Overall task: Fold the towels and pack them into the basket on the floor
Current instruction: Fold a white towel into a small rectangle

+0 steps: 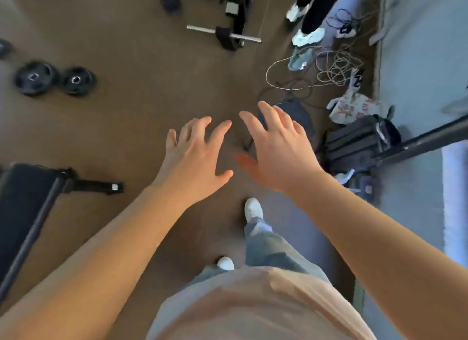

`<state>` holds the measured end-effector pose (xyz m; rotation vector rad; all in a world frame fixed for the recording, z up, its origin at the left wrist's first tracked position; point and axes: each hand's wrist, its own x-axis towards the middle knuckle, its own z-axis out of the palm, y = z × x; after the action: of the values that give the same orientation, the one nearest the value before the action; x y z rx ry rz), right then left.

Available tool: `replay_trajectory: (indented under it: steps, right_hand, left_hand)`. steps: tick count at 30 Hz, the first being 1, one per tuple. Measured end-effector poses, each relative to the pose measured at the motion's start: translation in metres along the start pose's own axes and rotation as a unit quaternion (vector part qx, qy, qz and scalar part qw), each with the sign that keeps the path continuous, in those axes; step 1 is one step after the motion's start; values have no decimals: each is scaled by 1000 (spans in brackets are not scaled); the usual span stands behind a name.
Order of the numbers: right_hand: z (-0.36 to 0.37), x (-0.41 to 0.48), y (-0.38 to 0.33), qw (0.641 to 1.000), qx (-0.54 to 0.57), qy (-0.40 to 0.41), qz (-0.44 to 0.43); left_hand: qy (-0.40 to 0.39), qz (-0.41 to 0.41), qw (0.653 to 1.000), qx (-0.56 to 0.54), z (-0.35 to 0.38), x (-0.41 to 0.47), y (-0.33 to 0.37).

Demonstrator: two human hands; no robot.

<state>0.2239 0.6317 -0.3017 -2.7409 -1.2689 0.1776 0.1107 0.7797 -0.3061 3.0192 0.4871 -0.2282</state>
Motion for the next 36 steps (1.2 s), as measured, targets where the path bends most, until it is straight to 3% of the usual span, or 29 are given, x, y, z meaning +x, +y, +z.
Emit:
replay_trajectory:
  steps: [7, 17, 29, 36]
  right_hand:
    - [-25, 136, 3, 989, 5, -46, -142]
    - [-26, 318, -53, 972, 0, -90, -219]
    - [-41, 590, -182, 976, -10, -83, -203]
    - [-40, 744, -214, 979, -1, -93, -182]
  left_hand:
    - [19, -133, 991, -9, -41, 76, -49]
    - [22, -258, 962, -83, -57, 170, -162]
    - [33, -240, 962, -123, -110, 331, -422]
    - [6, -223, 966, -135, -127, 446, -536]
